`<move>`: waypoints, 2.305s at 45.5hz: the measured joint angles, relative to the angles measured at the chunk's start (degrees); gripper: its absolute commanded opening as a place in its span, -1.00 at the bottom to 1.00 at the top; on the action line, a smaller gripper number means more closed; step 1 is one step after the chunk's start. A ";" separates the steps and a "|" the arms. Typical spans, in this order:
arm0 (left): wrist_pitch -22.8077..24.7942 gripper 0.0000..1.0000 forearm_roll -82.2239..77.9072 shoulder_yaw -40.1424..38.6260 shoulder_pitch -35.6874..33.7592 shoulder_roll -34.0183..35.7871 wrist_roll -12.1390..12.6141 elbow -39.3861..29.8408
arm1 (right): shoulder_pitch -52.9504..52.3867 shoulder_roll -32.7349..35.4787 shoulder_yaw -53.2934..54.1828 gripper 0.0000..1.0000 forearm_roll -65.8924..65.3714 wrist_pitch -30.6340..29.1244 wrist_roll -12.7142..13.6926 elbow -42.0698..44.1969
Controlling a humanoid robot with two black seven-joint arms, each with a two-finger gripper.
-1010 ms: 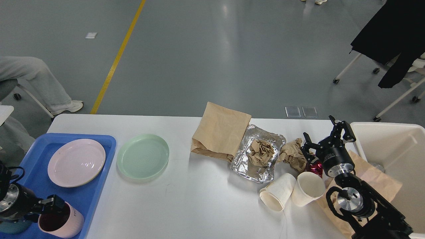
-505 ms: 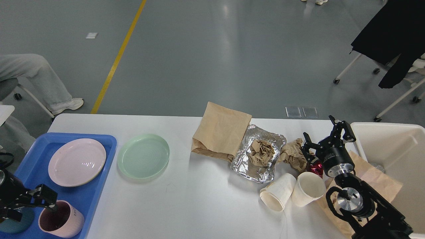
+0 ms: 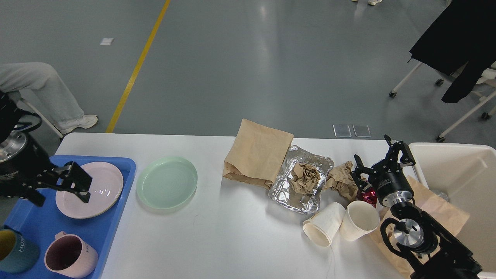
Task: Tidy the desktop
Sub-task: 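Move the left gripper to the pale green glass dish, then grasp the green dish rim with the left gripper and lift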
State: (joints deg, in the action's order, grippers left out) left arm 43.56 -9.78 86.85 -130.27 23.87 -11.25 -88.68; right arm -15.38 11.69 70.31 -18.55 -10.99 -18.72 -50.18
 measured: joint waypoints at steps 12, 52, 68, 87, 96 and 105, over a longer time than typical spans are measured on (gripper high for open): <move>-2.07 0.91 20.12 -1.61 -10.53 -14.14 2.66 -7.25 | 0.00 0.00 0.00 1.00 0.00 0.00 0.00 0.00; -34.85 0.84 42.71 -10.83 30.61 -4.58 8.25 6.94 | 0.01 0.00 0.00 1.00 0.01 0.00 0.00 -0.08; -46.02 0.86 42.85 -29.69 54.70 -3.11 12.56 27.14 | 0.02 0.00 0.00 1.00 0.01 0.00 0.00 -0.10; -46.68 0.45 37.04 -41.23 65.39 -1.77 13.37 35.43 | 0.02 0.00 0.00 1.00 0.01 0.00 0.00 -0.01; -46.18 0.14 36.53 -42.71 66.25 -2.22 13.40 36.17 | 0.01 0.00 0.00 1.00 0.01 0.00 0.00 0.00; -46.15 -0.19 36.51 -42.98 66.26 -2.27 13.30 36.30 | 0.00 0.00 0.00 1.00 0.01 0.00 0.00 0.00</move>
State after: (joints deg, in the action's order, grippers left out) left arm -2.59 26.72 43.87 -64.01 21.60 2.05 -52.38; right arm -15.38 11.69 70.31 -18.54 -10.99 -18.72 -50.18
